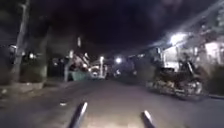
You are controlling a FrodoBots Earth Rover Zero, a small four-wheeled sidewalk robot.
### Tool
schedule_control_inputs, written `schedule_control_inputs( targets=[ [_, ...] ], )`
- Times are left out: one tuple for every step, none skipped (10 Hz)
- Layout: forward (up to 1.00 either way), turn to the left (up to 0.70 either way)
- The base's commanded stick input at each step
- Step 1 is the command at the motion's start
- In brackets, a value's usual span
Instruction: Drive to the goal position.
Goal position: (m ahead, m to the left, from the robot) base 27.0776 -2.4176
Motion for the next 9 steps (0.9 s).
schedule_control_inputs(
  targets=[
    [1.0, 0.02],
    [1.0, 0.02],
    [1.0, 0.02],
    [1.0, 0.02],
    [1.0, 0.02],
    [1.0, 0.02],
    [1.0, 0.02],
    [1.0, 0.02],
    [1.0, 0.02]
  ],
)
